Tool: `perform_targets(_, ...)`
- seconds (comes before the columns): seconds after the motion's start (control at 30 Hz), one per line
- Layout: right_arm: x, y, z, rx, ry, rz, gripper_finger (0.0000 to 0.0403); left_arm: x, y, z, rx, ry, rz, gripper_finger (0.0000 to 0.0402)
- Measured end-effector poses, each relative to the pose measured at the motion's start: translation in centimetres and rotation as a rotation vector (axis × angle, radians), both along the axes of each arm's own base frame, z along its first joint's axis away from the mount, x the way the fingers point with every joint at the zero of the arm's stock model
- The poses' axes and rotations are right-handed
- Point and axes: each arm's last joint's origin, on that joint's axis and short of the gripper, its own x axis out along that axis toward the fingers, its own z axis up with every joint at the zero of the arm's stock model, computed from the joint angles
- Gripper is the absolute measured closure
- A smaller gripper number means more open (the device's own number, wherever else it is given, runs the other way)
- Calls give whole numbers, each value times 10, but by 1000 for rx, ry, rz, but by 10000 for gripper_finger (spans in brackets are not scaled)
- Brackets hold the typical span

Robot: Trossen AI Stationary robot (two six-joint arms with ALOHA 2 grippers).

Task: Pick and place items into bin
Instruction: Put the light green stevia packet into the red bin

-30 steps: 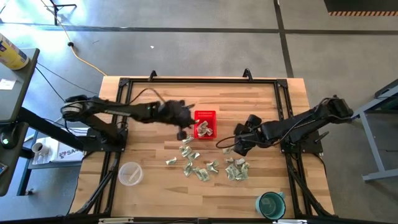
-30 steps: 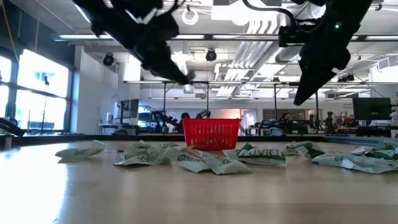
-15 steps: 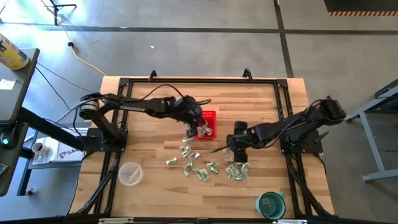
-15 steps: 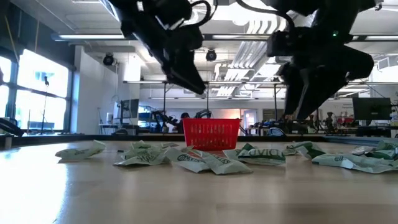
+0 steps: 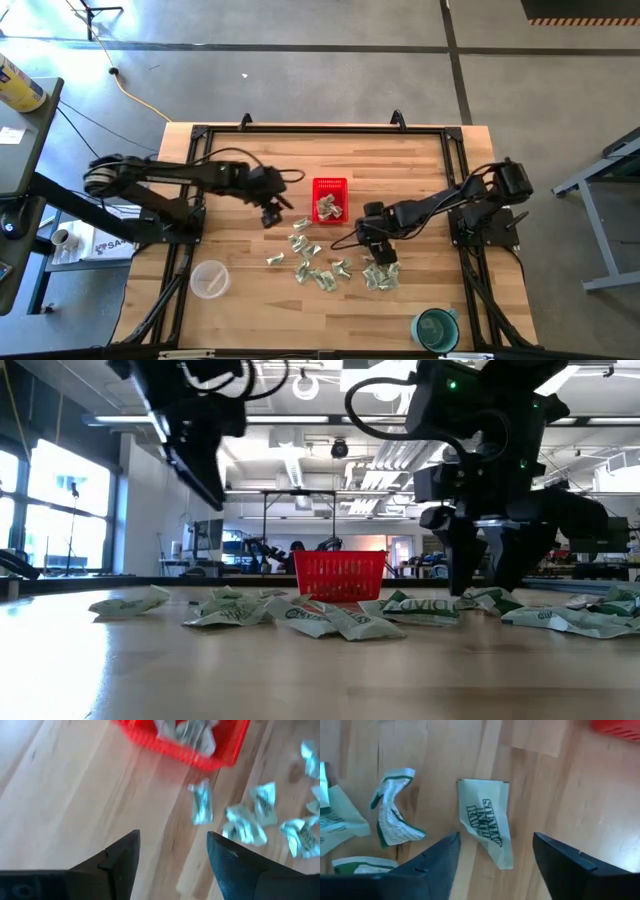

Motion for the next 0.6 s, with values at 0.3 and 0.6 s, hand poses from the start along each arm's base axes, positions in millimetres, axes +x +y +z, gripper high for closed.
perform_targets(0.3,3,-1,-1,28,14,8,340,-31,-19,-13,-52,6,96,175)
perform_targets(0.6,18,-23,39,66,-13,-247,390,-45,-40,-34,-79,86,73,192)
